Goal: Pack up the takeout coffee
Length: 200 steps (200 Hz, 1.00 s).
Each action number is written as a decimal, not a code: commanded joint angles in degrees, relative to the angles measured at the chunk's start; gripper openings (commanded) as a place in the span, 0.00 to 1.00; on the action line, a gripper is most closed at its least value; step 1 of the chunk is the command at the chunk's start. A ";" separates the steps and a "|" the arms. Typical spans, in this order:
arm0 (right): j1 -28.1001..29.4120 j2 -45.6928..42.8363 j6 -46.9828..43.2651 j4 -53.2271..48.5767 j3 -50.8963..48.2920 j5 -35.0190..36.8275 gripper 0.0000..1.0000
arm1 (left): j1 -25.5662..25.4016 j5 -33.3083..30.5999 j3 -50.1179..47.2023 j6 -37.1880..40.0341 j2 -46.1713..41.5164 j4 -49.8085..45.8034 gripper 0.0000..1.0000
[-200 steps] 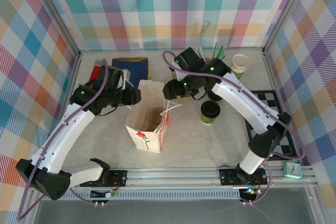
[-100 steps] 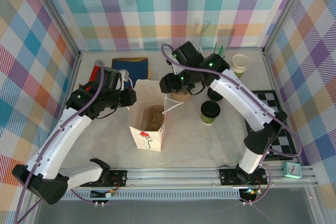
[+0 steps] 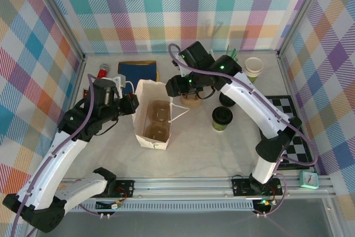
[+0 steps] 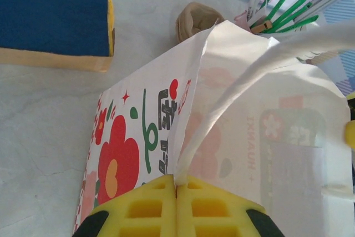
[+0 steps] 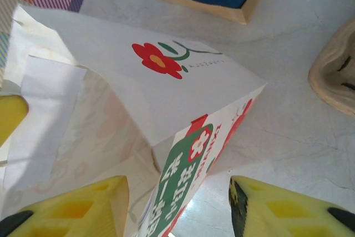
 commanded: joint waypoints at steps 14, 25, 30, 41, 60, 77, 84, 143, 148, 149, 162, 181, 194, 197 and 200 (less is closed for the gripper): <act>2.43 3.18 -0.46 -0.21 1.93 0.78 0.45 | -1.07 -1.35 -2.02 -2.49 -2.19 4.86 0.02; 3.14 4.15 -0.64 -1.11 3.04 1.96 0.40 | -1.32 -1.58 -2.48 -2.90 -2.59 5.25 0.02; 3.43 4.43 -0.65 -1.55 3.44 2.73 0.35 | -1.47 -1.68 -2.60 -2.90 -2.77 5.39 0.02; 4.29 4.76 -0.87 -2.42 4.20 5.74 0.25 | -1.77 -2.21 -2.74 -3.13 -3.20 5.35 0.02; 6.13 4.29 -1.62 -3.32 5.23 11.18 0.07 | -2.59 -3.62 -3.97 -2.71 -4.70 6.24 0.02; 7.55 3.69 -2.48 -4.00 6.49 15.56 0.01 | -3.25 -4.70 -5.46 -2.36 -6.63 7.26 0.01; 8.33 3.22 -2.94 -3.96 6.85 17.53 0.00 | -3.43 -4.80 -6.23 -2.35 -7.57 7.89 0.01; 14.89 -9.56 -8.03 14.95 -8.98 32.88 0.00 | -7.83 -6.78 -13.39 0.28 -17.07 15.63 0.00; 15.29 -10.72 -8.44 16.80 -11.01 34.09 0.00 | -8.58 -7.46 -14.01 0.82 -17.83 16.09 0.00; 15.35 -10.98 -8.49 17.11 -11.19 34.27 0.00 | -8.70 -7.61 -14.17 0.90 -17.93 16.17 0.00; 15.68 -13.74 -8.76 21.04 -15.33 35.93 0.00 | -10.47 -9.33 -15.35 2.00 -19.35 16.55 0.00; 15.68 -16.78 -10.50 26.38 -19.95 36.25 0.00 | -12.46 -10.46 -16.55 3.04 -20.27 17.06 0.00; 15.70 -17.90 -11.90 28.32 -21.37 36.07 0.00 | -13.67 -11.03 -17.31 3.18 -20.27 17.79 0.00; 15.68 -17.91 -12.17 28.30 -21.29 36.15 0.00 | -13.99 -11.30 -17.45 3.21 -20.22 17.85 0.00; 15.68 -17.87 -12.49 28.15 -21.11 36.15 0.00 | -14.33 -11.62 -17.54 3.11 -20.14 17.99 0.00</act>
